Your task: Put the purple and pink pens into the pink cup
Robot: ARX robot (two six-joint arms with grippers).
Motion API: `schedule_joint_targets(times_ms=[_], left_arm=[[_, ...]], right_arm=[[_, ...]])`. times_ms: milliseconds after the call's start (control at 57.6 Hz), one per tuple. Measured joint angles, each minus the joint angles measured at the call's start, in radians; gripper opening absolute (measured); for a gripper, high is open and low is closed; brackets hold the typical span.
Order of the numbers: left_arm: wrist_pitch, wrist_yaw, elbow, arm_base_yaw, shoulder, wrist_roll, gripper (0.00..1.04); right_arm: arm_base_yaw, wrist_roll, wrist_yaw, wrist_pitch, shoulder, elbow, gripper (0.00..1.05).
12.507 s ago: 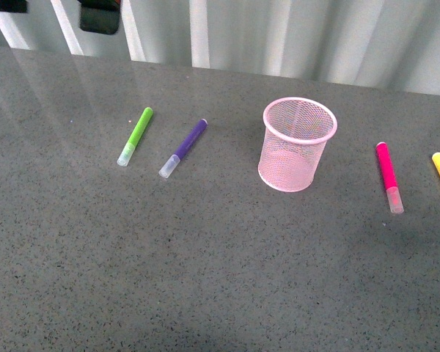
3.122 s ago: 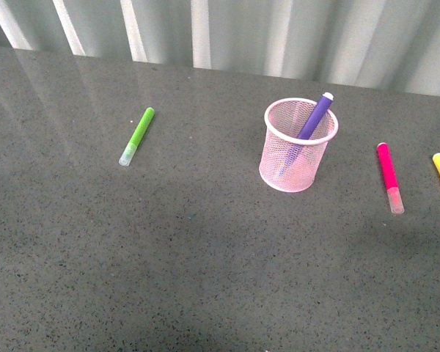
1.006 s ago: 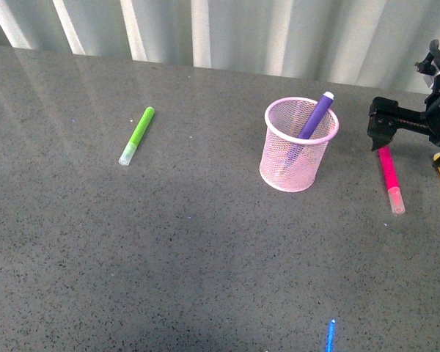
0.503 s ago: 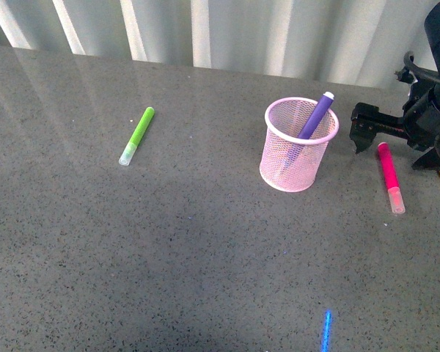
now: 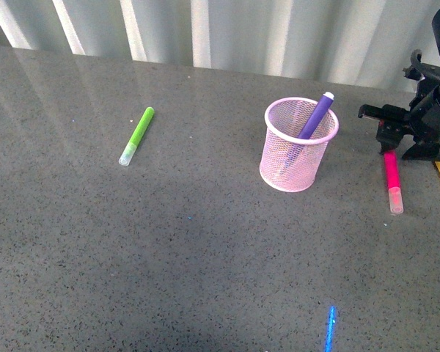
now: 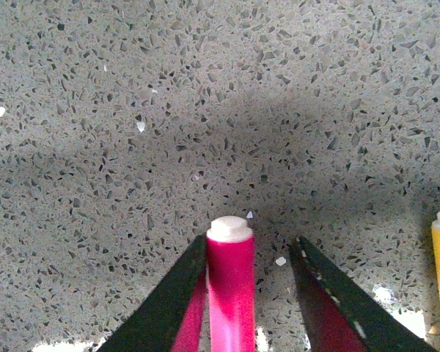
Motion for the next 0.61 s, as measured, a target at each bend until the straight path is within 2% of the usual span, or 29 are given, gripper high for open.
schedule_joint_targets(times_ms=[69,121,295,468,607], left_arm=[[0.0,0.0,0.0,0.0,0.0,0.0,0.98],[0.0,0.0,0.0,0.0,0.0,0.0,0.98],[0.0,0.0,0.0,0.0,0.0,0.0,0.98],[0.0,0.0,0.0,0.0,0.0,0.0,0.98],[0.0,0.0,0.0,0.0,0.0,0.0,0.98]], right_arm=[[-0.013,0.0,-0.014,0.002,0.0,0.0,0.18],[-0.022,0.0,-0.026,0.005,-0.001,0.0,0.12],[-0.042,0.007,-0.048,0.016,-0.002,-0.003,0.12],[-0.056,0.029,-0.045,0.182,-0.057,-0.074,0.12],[-0.051,0.029,-0.046,0.407,-0.183,-0.163,0.11]])
